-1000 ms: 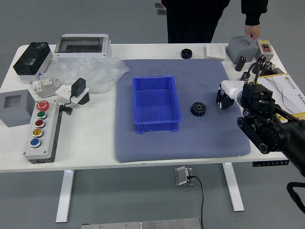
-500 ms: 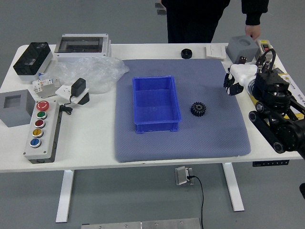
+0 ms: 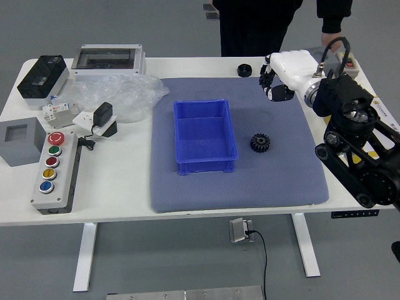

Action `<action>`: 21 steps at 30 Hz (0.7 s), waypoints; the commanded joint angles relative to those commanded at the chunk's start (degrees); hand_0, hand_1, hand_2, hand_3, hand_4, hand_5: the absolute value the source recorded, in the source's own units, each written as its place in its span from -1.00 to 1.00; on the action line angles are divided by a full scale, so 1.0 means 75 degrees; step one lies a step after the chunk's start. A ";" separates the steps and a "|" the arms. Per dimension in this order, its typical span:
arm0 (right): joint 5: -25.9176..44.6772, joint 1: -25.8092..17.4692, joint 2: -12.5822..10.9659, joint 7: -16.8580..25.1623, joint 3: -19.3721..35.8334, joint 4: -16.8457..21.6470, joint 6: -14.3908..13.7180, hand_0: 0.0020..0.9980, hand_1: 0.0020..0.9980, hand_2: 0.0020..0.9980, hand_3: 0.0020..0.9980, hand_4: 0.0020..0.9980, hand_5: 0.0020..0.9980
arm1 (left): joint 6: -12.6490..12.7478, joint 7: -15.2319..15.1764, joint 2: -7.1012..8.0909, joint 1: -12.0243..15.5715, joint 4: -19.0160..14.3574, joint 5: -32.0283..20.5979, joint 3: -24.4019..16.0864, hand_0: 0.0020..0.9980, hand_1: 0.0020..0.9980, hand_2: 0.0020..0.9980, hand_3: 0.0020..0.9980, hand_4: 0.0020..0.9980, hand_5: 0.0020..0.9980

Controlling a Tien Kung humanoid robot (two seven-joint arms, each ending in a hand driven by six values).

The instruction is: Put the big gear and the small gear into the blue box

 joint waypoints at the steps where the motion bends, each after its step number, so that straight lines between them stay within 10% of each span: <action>1: 0.0002 0.0036 0.0071 0.0006 -0.0050 0.0154 -0.0003 0.12 -0.10 -0.08 0.05 -0.03 -0.78 | 0.0000 0.0000 0.0000 0.0003 0.0000 -0.0001 0.0003 0.64 0.65 0.65 0.59 0.06 -0.76; 21: 0.0397 -0.0040 0.1316 0.0126 -0.0984 -0.0546 -0.0436 0.14 -0.06 -0.05 0.09 -0.01 -0.76 | -0.0006 0.0003 -0.0083 0.0029 0.0000 -0.0012 0.0039 0.64 0.65 0.65 0.59 0.06 -0.76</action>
